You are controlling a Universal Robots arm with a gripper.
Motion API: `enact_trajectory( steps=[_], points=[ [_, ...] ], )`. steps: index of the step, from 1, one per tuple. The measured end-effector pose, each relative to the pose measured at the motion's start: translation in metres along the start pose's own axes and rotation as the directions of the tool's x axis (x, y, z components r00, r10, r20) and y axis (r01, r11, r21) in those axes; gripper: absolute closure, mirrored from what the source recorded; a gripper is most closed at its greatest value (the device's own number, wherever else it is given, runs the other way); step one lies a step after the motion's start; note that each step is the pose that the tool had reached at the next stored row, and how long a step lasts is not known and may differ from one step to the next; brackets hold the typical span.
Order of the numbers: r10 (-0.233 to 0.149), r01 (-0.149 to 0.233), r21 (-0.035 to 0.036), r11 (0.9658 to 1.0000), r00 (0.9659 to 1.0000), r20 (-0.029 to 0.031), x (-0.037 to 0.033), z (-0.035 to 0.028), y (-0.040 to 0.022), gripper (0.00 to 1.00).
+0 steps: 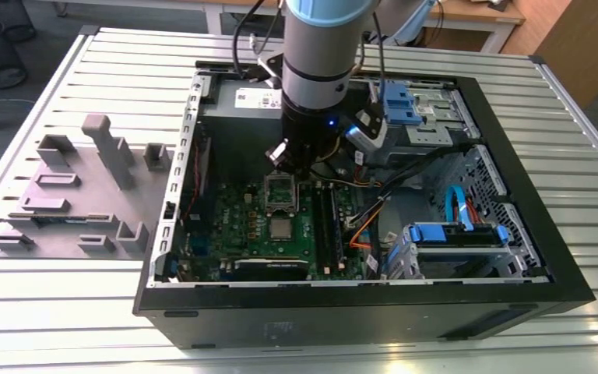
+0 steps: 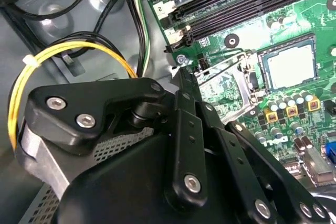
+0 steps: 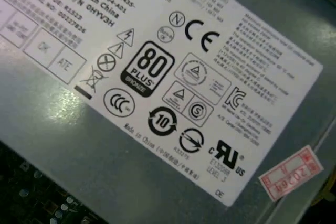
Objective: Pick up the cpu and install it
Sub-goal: 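Close the cpu cover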
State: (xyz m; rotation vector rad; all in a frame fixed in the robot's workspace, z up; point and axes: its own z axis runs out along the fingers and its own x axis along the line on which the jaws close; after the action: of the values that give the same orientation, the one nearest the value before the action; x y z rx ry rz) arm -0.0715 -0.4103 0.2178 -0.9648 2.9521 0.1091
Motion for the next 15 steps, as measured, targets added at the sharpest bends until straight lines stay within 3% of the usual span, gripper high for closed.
enact_trajectory(
  steps=[4,7,15],
  points=[
    [-0.001,0.001,0.0015,1.0,1.0,0.0025,0.0002,-0.0017,0.0,0.89],
    [-0.001,0.001,0.0017,1.0,1.0,0.0023,-0.0036,-0.0015,-0.0028,0.89],
    [-0.001,0.001,0.0017,1.0,1.0,0.0023,-0.0067,0.0033,-0.0056,0.89]
  ],
)
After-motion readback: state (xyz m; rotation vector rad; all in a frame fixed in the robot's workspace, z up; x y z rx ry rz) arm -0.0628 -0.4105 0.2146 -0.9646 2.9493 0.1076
